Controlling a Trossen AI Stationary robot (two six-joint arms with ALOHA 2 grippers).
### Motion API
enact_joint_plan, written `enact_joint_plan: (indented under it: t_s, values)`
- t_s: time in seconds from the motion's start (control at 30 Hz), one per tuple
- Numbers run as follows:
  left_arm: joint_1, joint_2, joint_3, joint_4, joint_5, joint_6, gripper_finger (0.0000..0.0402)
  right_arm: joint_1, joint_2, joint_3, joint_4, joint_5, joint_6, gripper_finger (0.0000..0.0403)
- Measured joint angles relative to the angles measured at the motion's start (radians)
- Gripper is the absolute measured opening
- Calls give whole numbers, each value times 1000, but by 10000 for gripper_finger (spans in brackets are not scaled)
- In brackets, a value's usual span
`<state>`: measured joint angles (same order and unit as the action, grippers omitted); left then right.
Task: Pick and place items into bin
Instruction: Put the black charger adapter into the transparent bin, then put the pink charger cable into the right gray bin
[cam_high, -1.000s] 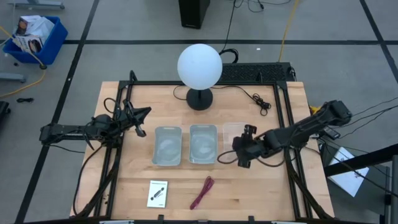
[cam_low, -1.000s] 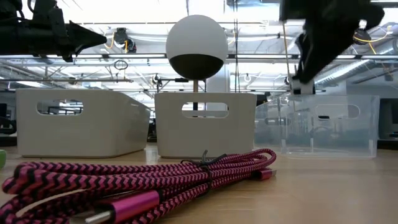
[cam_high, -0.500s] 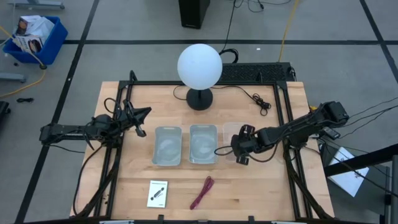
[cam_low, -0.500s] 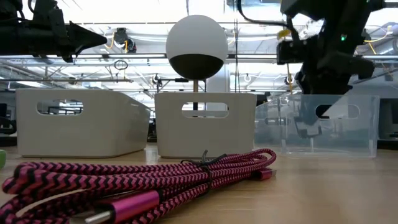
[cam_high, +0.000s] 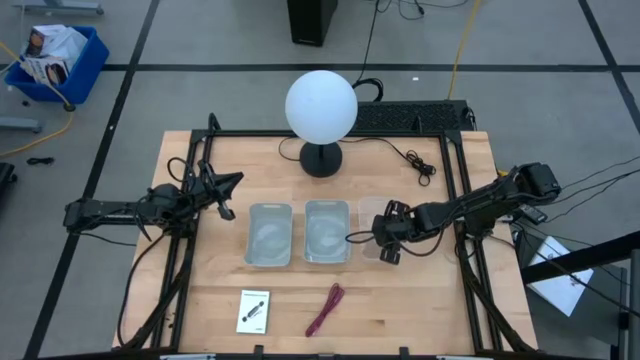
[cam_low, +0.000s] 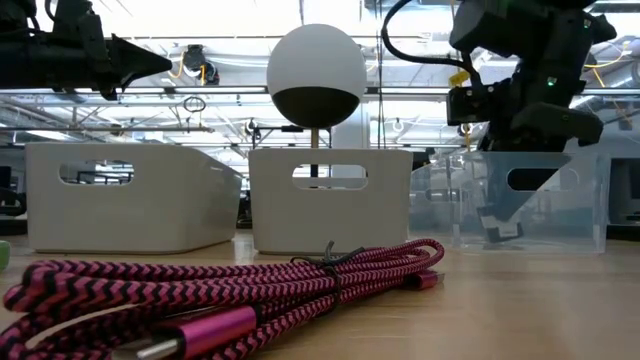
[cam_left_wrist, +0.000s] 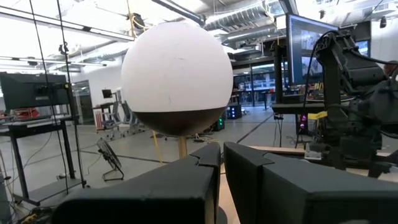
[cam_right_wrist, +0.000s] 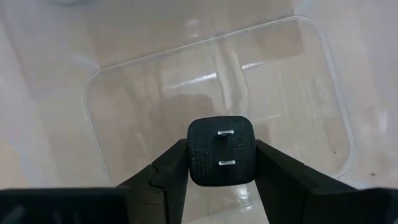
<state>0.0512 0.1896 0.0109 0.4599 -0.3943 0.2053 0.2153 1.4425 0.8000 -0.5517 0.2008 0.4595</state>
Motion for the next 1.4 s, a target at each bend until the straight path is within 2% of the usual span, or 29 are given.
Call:
enact_joint_plan:
  t_s: [0.43,0.53,0.63,1.0,1.23,1.4]
  values:
    - [0,0,0,0,0,0,31,0,0,-2,10,-19,-11,197]
    - [0,0,0,0,0,0,31,2,-13,-2,10,9,-11,206]
    - [0,0,0,0,0,0,31,2,-40,6,3,37,-19,213]
    - [0,0,0,-12,0,0,31,24,-202,58,19,31,-77,221]
    - [0,0,0,-13,0,0,31,104,-243,59,267,-48,-170,202]
    - [0,0,0,-14,0,0,31,176,-235,60,470,-30,-303,146]
